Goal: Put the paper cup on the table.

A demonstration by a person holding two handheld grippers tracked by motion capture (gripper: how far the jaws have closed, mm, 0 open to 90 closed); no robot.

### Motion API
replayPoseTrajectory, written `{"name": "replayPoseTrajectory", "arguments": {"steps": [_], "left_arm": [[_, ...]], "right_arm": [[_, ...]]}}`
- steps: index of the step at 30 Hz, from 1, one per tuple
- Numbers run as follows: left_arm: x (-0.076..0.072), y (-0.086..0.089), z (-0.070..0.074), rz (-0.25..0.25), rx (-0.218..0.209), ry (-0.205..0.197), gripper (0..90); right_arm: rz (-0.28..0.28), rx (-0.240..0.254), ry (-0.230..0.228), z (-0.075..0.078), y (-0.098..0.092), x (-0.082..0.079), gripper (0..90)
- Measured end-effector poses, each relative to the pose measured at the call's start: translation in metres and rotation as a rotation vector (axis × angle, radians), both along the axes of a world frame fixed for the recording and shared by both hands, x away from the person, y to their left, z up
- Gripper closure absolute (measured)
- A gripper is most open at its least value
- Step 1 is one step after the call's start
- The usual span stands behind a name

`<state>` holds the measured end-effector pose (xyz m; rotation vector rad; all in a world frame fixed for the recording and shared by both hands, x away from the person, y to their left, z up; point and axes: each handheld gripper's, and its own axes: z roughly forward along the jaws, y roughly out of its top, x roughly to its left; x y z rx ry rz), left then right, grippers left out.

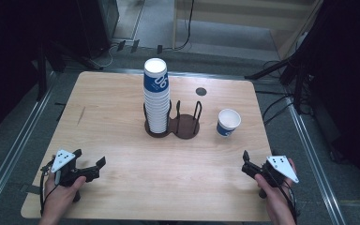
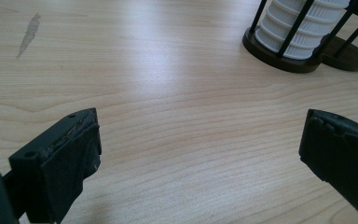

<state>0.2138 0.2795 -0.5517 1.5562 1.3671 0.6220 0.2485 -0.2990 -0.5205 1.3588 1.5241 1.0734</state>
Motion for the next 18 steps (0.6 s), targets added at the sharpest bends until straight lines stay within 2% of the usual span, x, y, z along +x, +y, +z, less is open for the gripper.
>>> {"name": "replayPoseTrajectory", "arguments": {"steps": [18], "left_arm": [[0.0,0.0,0.0,-0.001,0.001,0.001,0.0]], "right_arm": [[-0.031,0.011,0.039,-0.011,-0.022,-0.019,0.0]]}}
